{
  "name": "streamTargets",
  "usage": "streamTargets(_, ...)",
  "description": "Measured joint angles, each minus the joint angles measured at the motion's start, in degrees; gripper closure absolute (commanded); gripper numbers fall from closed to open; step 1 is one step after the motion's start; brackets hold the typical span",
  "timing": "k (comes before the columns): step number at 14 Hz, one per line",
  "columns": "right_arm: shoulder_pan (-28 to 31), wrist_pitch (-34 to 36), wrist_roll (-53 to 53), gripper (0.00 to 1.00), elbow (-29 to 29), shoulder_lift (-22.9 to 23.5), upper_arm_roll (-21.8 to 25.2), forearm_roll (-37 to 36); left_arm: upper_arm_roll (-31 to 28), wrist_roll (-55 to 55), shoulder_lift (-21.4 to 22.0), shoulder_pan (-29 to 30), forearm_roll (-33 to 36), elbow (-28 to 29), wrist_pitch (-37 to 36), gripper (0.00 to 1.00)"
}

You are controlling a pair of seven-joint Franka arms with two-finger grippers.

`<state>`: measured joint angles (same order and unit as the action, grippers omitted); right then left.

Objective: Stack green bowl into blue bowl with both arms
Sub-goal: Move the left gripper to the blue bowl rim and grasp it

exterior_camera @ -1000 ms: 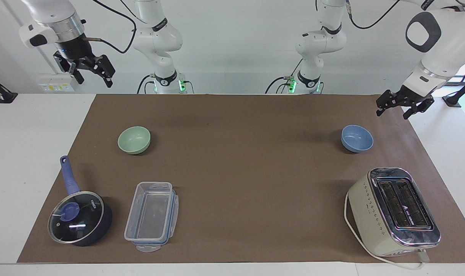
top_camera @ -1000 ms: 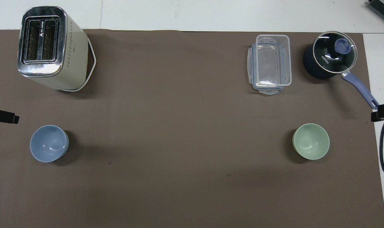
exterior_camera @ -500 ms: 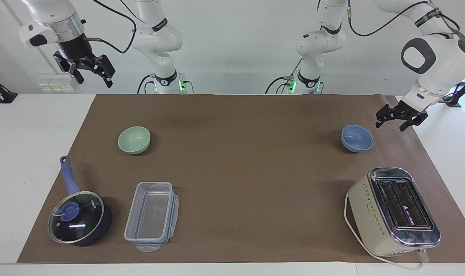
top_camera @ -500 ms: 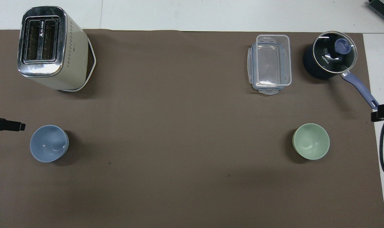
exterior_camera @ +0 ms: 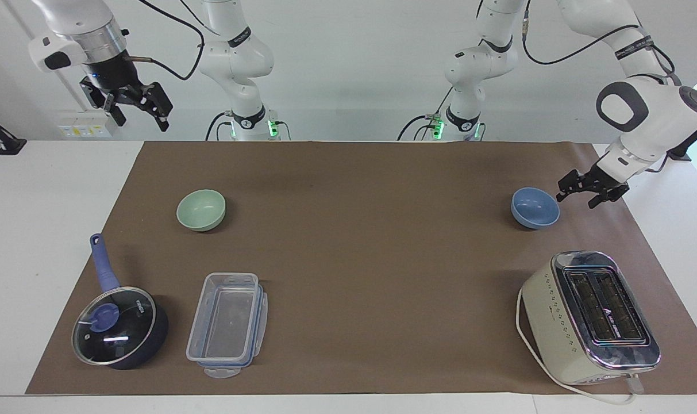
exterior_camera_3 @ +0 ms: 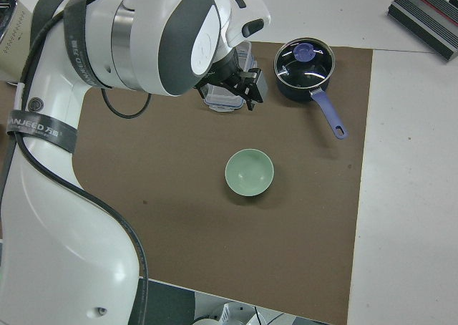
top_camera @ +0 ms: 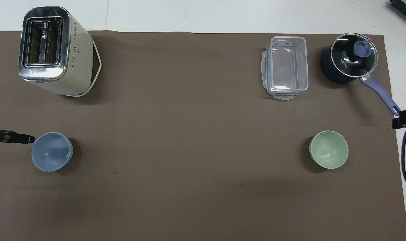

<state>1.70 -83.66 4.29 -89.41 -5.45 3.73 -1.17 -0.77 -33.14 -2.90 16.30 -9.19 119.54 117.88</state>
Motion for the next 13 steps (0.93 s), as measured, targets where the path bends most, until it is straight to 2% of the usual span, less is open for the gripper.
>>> streamTargets(6, 0.00, 0.00, 0.00, 0.00, 0.00, 0.00, 0.00, 0.00, 0.02, -0.30, -1.94, 0.00, -1.86, 4.68, 5.94, 0.30)
streamTargets(11, 0.00, 0.00, 0.00, 0.00, -0.01, 0.00, 0.01, 0.00, 0.01, -0.33, -2.14, 0.03, -1.97, 7.10, 8.86, 0.36)
streamTargets(13, 0.00, 0.00, 0.00, 0.00, -0.04, 0.00, 0.01, 0.00, 0.02, -0.33, -2.26, 0.46, -1.97, 7.75, 9.59, 0.46)
